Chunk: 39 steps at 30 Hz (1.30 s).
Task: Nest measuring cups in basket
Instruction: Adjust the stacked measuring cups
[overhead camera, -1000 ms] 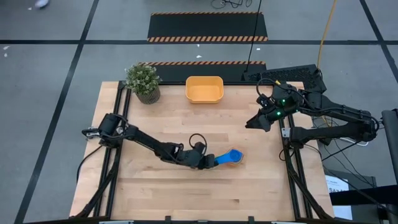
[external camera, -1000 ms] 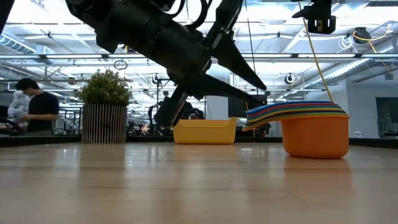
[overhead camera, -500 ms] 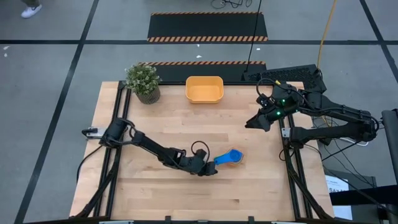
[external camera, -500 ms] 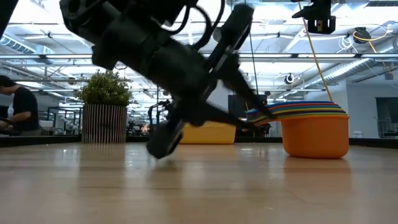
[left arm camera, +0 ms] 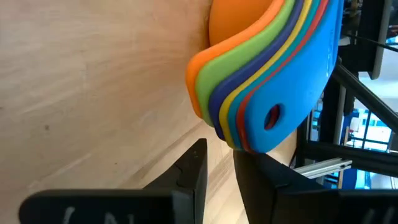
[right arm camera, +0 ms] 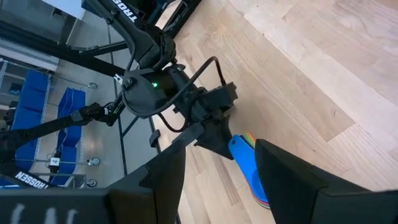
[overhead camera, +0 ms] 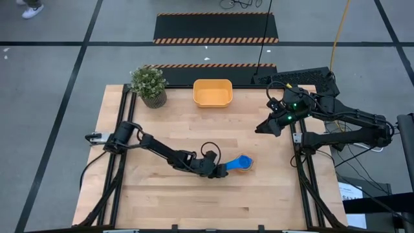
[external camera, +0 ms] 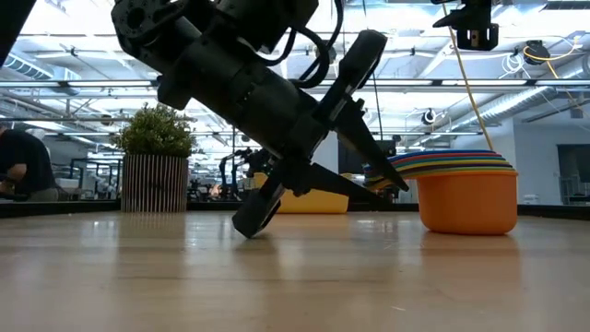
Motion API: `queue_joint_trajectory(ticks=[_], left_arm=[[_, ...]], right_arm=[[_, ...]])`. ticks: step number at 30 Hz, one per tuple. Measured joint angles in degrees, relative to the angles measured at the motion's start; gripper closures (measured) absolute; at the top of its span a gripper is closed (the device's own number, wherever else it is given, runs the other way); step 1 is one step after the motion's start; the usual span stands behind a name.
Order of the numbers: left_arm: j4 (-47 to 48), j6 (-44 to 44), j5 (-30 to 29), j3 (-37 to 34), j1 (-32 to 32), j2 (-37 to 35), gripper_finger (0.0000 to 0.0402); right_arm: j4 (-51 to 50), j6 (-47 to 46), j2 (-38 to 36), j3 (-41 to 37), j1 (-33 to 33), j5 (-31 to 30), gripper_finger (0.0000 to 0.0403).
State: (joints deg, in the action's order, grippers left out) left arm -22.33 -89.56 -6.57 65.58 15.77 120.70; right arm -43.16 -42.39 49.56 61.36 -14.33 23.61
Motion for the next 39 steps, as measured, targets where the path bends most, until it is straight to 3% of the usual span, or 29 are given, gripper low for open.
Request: queue_joint_trajectory(ticks=[18,39], left_arm=[[1.8,-0.5,-6.2,0.0,0.2,-0.1,0.0321],[2.8,-1.4,-7.4,0.0,0.5,-0.1,0.0321]], right_arm=[[0.0,0.2,0.0,0.0,0.0,0.0,0.0218],[0.0,0.0,0.0,0.0,0.0,0.0,0.0218]])
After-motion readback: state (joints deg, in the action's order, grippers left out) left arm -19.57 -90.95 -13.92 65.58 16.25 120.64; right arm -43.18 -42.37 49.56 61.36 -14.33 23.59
